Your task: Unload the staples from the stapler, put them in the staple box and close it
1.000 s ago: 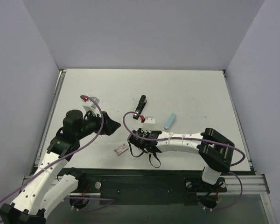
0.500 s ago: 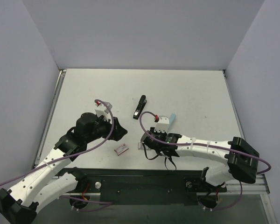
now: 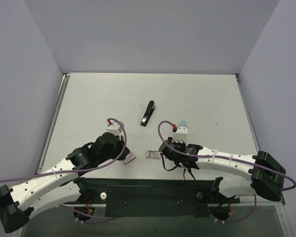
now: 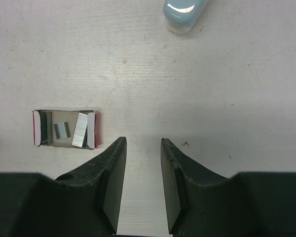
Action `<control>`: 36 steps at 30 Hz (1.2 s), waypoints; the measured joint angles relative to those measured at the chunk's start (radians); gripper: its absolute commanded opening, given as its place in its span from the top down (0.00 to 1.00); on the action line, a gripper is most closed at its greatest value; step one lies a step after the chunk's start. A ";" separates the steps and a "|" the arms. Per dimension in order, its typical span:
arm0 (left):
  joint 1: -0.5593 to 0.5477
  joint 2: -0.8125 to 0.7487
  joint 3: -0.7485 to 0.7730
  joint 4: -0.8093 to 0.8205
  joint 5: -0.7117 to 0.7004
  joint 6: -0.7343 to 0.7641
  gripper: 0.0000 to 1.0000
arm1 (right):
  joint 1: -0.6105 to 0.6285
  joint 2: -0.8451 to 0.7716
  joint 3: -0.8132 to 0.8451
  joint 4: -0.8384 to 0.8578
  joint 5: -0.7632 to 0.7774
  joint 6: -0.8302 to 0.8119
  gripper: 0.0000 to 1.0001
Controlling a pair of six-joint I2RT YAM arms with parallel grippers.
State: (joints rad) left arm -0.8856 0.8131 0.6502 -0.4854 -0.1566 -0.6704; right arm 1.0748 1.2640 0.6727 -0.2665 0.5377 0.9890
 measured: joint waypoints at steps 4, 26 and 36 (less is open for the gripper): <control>-0.048 0.001 -0.032 -0.028 -0.067 -0.060 1.00 | -0.002 0.001 -0.020 0.021 -0.016 -0.006 0.69; -0.097 -0.013 -0.143 -0.193 -0.300 -0.322 1.00 | -0.047 0.148 -0.001 0.172 -0.155 -0.076 0.71; -0.097 -0.004 -0.170 -0.179 -0.308 -0.320 1.00 | -0.047 0.225 0.042 0.208 -0.196 -0.079 0.71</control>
State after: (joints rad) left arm -0.9829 0.8093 0.4805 -0.6640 -0.4648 -0.9909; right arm 1.0283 1.4891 0.7151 -0.0589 0.3420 0.9104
